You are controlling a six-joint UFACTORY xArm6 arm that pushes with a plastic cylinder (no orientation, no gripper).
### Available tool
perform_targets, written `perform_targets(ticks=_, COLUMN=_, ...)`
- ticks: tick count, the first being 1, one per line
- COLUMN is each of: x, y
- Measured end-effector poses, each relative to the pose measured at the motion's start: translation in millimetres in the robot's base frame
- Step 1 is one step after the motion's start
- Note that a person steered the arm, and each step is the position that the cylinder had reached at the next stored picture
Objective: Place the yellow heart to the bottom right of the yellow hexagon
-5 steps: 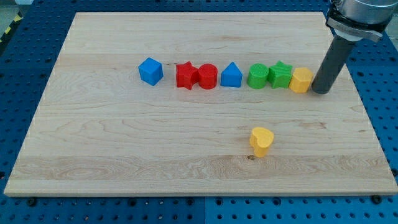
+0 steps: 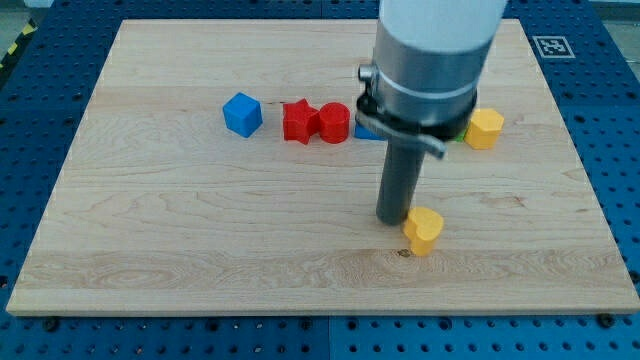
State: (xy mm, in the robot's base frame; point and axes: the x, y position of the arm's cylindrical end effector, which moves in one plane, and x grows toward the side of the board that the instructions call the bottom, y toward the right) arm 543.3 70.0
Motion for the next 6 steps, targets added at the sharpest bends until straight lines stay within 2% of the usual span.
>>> perform_targets(ticks=1, x=25.8, y=26.6)
perform_targets(ticks=3, x=-13.6, y=137.5)
perform_targets(ticks=4, x=-0.5, y=141.8)
perform_targets(ticks=5, x=30.4, y=143.2)
perform_targets(ticks=6, x=13.2, y=163.5)
